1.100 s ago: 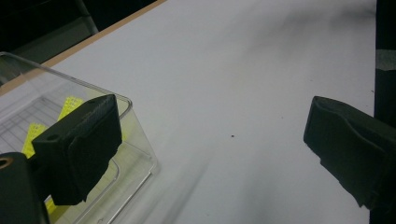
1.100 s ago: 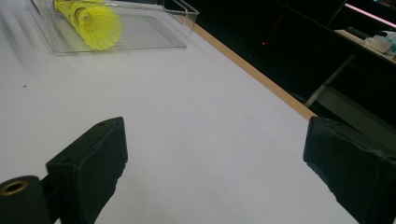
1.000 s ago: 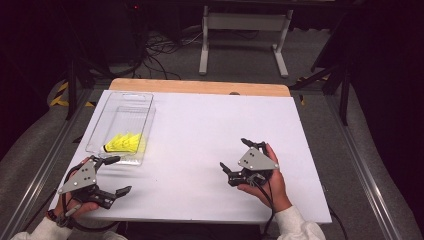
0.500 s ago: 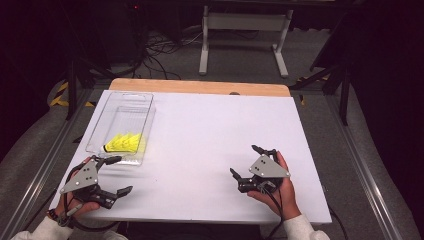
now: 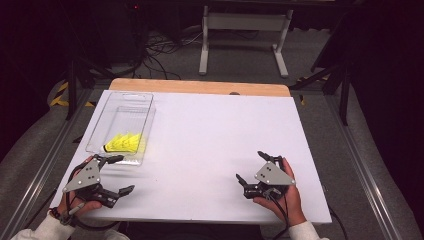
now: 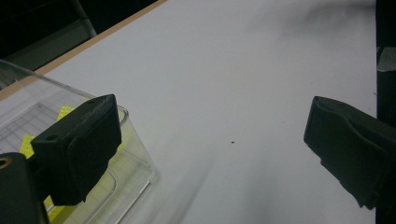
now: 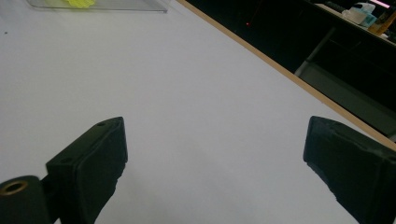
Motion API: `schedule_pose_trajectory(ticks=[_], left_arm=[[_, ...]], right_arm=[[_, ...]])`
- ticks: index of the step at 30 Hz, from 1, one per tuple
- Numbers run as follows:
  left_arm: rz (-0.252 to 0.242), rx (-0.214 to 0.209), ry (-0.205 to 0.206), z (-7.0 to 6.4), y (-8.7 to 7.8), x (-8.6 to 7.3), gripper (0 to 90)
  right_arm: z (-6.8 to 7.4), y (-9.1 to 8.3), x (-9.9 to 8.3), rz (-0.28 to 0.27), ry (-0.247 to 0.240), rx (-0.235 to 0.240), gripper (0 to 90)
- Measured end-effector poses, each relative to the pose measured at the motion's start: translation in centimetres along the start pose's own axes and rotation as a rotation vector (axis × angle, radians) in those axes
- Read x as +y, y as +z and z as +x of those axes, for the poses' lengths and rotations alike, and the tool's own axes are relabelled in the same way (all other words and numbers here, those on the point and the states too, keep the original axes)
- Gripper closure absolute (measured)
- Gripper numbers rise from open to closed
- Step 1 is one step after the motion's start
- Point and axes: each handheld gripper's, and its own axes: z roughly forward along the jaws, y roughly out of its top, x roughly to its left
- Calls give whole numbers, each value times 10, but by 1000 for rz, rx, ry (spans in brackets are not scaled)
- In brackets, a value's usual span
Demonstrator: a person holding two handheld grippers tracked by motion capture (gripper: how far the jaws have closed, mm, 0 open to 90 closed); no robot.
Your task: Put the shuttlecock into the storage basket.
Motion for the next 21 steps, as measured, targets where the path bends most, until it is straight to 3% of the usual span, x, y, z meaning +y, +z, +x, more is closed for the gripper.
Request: schedule_pose_trajectory(ticks=[21], left_arm=[[-18,31,-3,1,-2,1,47]], right_arm=[[-1,-14,-32,21,73,12,70]])
